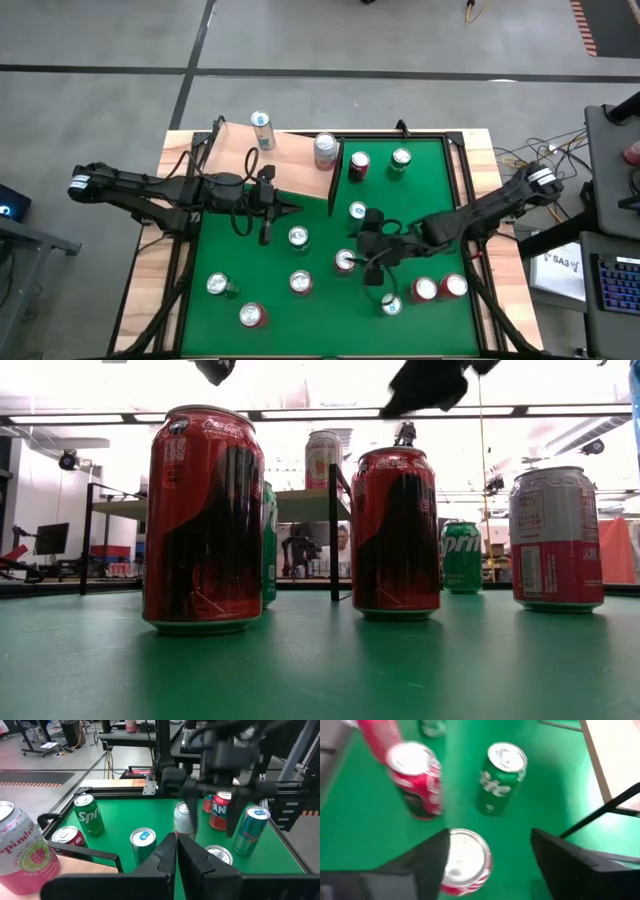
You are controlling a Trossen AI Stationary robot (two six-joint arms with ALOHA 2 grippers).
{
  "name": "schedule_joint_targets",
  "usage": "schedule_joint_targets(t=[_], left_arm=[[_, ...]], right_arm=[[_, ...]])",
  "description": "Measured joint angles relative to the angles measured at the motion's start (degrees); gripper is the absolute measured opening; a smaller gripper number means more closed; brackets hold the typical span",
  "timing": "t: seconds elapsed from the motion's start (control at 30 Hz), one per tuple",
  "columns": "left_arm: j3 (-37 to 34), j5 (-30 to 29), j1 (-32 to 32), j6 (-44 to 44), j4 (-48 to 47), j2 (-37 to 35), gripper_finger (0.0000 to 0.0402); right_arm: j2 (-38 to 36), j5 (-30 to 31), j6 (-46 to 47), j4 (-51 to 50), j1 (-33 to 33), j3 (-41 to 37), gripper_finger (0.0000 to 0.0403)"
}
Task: Place canned beverage on shelf
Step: Put the red/black soda can on the shelf
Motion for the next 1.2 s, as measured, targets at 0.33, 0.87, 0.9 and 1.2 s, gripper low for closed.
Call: schedule_joint_targets(t=[0.33, 0.87, 0.9, 1.2], left_arm=[[-0.02, -0.02, 0.00, 0.00, -0.13, 0.00, 0.0000], [-0.07, -0.07, 0.00, 0.33, -0.02, 0.32, 0.0000], [-0.07, -0.07, 0.00, 0.33, -0.01, 0.33, 0.0000], [-0.08, -0.07, 0.00, 0.42, 0.00, 0.33, 0.0000]], right_arm=[[9.22, -6.88, -3.61, -2.29, 0.09, 3.73, 0.0379], [13.00, -8.90, 1.49, -4.85, -0.55, 4.98, 0.0379], [13.00, -9.36, 1.83, -4.89, -0.68, 4.97, 0.0377], [12.91, -9.58, 1.38, -5.05, -1.07, 4.83, 0.0297]])
